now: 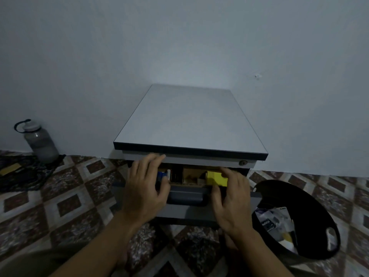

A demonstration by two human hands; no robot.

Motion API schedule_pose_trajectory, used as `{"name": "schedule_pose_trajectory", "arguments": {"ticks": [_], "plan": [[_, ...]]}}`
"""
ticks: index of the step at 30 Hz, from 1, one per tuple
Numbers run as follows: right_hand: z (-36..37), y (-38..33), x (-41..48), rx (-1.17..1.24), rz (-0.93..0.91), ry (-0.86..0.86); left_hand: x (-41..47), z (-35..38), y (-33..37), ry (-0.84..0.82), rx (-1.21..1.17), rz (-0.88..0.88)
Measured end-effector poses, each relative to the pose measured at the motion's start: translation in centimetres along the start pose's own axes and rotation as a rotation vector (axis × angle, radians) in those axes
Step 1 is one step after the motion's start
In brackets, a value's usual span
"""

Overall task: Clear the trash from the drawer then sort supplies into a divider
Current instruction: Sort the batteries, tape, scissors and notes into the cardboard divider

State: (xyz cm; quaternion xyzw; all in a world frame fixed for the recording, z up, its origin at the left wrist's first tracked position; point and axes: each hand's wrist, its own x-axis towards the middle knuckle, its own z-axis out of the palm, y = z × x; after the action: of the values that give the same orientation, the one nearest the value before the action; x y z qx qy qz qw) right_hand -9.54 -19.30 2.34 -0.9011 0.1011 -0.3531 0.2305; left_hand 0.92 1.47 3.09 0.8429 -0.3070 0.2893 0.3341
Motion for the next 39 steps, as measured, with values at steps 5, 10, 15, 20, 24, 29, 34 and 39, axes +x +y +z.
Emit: {"name": "schedule_pose_trajectory", "arguments": {"ticks": [5,10,15,20,24,29,34,39], "plan": [[-0.4,-1.6,-2.7,0.103,0.128,0.013,-3.4,-1.4,0.9,-0.149,-0.115,-0.203],[-0.1,-2.1,-3.4,0.245,0.248,-0.113,-4.6,-1.6,1.1,-0.237,-0.259,-0.311],[0.3,-2.1,-2.7,0.293,0.24,-0.126,-4.0,-1.3,0.6,-0.313,-0.291,-0.315],[1.1,-1.1,-0.8,0.352,0.277,-0.205,-2.6,-0.1,0.1,-0.37,-0.338,-0.336],[1.9,-0.2,1.6,0.371,0.289,-0.281,-0.5,1.2,-0.5,-0.419,-0.363,-0.344],[2.8,0.3,3.2,0.396,0.32,-0.346,1.4,2.5,-1.0,-0.514,-0.356,-0.391],[3.0,0.7,3.5,0.463,0.311,-0.328,1.8,3.0,-1.0,-0.473,-0.4,-0.437],[3.1,0.7,3.5,0.495,0.324,-0.332,2.0,2.7,-1.1,-0.465,-0.445,-0.488]]}}
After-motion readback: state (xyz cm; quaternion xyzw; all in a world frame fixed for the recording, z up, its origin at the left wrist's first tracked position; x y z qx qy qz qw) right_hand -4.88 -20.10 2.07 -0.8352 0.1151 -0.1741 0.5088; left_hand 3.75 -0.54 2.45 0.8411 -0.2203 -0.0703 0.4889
